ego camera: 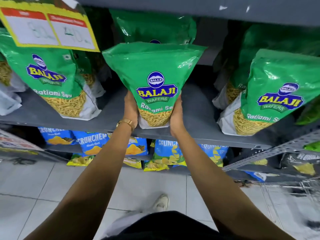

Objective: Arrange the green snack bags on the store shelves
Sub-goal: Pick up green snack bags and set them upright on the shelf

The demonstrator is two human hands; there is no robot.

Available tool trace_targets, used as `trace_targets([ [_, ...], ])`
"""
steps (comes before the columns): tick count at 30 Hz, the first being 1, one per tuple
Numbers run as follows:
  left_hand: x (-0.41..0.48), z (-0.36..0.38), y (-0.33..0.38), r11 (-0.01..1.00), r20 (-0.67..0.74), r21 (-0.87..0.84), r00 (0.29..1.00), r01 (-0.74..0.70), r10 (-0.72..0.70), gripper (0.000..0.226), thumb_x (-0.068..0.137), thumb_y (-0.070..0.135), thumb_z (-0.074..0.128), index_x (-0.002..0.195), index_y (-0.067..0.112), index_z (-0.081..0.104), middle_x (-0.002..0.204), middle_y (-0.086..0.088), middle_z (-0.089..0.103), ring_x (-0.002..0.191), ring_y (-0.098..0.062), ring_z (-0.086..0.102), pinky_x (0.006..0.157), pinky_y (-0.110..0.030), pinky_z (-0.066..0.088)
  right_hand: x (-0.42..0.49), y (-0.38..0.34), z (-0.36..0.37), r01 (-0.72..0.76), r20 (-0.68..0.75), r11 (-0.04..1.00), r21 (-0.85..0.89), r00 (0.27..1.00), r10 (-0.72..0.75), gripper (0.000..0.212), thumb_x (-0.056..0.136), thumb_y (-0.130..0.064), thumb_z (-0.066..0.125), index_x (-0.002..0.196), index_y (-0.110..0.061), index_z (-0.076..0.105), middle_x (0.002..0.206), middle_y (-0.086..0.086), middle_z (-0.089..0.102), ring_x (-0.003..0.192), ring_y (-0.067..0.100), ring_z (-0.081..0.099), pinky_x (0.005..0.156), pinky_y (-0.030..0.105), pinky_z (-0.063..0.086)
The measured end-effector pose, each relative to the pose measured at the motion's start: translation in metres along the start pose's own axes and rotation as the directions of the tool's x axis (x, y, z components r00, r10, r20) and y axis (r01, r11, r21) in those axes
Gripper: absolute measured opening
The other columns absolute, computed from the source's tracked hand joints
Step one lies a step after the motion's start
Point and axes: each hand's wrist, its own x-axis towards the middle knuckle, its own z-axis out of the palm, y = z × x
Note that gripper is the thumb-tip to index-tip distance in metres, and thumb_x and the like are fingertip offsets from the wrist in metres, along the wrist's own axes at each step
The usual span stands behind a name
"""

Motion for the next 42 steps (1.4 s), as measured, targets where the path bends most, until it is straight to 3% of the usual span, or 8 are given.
trace_targets([
  [4, -0.002, 0.003, 0.001, 1.0, -0.026, 0.0, 1.0, -0.015, 0.015, 0.03, 0.087, 0.042, 0.039, 0.074, 0.026, 0.061, 0.081, 0.001, 0.067, 0.073, -0.015, 0.063, 0.072, -0.029, 0.05, -0.003, 0.001, 0.004, 0.033, -0.04, 0.996, 0.08, 0.999, -0.03, 0.051, 0.1, -0.049, 0.034, 0.135, -0.017, 0.052, 0.109, -0.001, 0.071, 0.088, 0.006, 0.072, 0.069, 0.021, 0.058],
  [11, -0.009, 0.005, 0.013, 0.989, -0.011, 0.12, 0.996, -0.092, 0.094, 0.033, 0.062, 0.055, 0.047, 0.072, 0.028, 0.062, 0.09, -0.005, 0.066, 0.089, -0.024, 0.059, 0.085, -0.041, 0.048, -0.011, -0.003, 0.008, -0.018, -0.048, 1.0, 0.016, 0.999, 0.019, 0.06, 0.094, -0.061, 0.035, 0.136, -0.022, 0.053, 0.132, 0.01, 0.064, 0.115, 0.024, 0.065, 0.098, 0.04, 0.053],
  [14, -0.011, 0.001, 0.018, 0.971, -0.015, 0.191, 0.988, -0.146, 0.152, 0.027, 0.087, 0.036, 0.043, 0.089, 0.02, 0.064, 0.103, -0.009, 0.066, 0.087, -0.019, 0.062, 0.091, -0.043, 0.047, -0.02, -0.011, 0.005, 0.027, -0.041, 0.999, -0.02, 0.999, -0.028, 0.058, 0.097, -0.057, 0.031, 0.141, -0.022, 0.047, 0.14, 0.008, 0.057, 0.118, 0.016, 0.063, 0.096, 0.033, 0.055],
  [20, -0.051, -0.011, 0.017, 0.954, -0.173, 0.218, 0.954, -0.205, 0.245, 0.057, 0.094, 0.048, 0.029, 0.14, 0.015, 0.033, 0.151, -0.004, 0.033, 0.133, -0.009, 0.033, 0.111, -0.026, 0.025, -0.05, -0.025, -0.012, 0.18, -0.177, 0.983, 0.024, 0.969, -0.173, 0.057, 0.103, -0.046, 0.02, 0.154, -0.02, 0.021, 0.165, 0.0, 0.015, 0.152, 0.016, 0.011, 0.126, 0.042, 0.008],
  [25, -0.123, -0.002, -0.009, 0.884, -0.206, 0.198, 0.864, -0.424, 0.46, 0.048, 0.097, 0.031, 0.035, 0.141, 0.012, 0.03, 0.147, -0.001, 0.033, 0.133, -0.006, 0.033, 0.11, -0.021, 0.029, -0.104, -0.021, -0.037, 0.186, -0.267, 0.982, -0.02, 0.946, -0.185, 0.055, 0.103, -0.047, 0.02, 0.151, -0.024, 0.03, 0.162, -0.004, 0.024, 0.151, 0.013, 0.017, 0.125, 0.043, 0.011],
  [30, -0.185, 0.041, -0.035, 0.759, 0.062, 0.25, 0.792, -0.601, 0.607, 0.047, 0.095, 0.026, 0.038, 0.138, 0.008, 0.034, 0.141, -0.005, 0.039, 0.134, -0.015, 0.035, 0.112, -0.031, 0.031, -0.142, -0.03, -0.081, 0.288, -0.396, 0.95, -0.123, 0.863, -0.313, 0.049, 0.103, -0.044, 0.028, 0.139, -0.018, 0.051, 0.149, 0.002, 0.048, 0.14, 0.017, 0.04, 0.117, 0.036, 0.029],
  [36, -0.197, 0.098, -0.04, 0.811, 0.3, 0.192, 0.819, -0.553, 0.488, 0.044, 0.094, 0.035, 0.034, 0.133, 0.015, 0.042, 0.138, 0.002, 0.046, 0.13, -0.008, 0.041, 0.11, -0.025, 0.033, -0.134, -0.065, -0.164, 0.385, -0.599, 0.867, -0.317, 0.627, -0.498, 0.027, 0.102, -0.026, 0.043, 0.108, -0.007, 0.061, 0.095, -0.009, 0.062, 0.085, -0.013, 0.059, 0.082, 0.016, 0.046],
  [42, -0.167, 0.161, -0.06, 0.92, 0.321, 0.228, 0.917, -0.319, 0.238, 0.046, 0.097, 0.033, 0.031, 0.141, 0.018, 0.033, 0.146, 0.01, 0.033, 0.135, -0.002, 0.029, 0.115, -0.025, 0.02, -0.082, -0.105, -0.224, 0.166, -0.527, 0.954, -0.25, 0.803, -0.278, 0.059, 0.098, -0.053, 0.034, 0.146, -0.019, 0.037, 0.152, 0.001, 0.042, 0.133, 0.015, 0.042, 0.109, 0.033, 0.034],
])
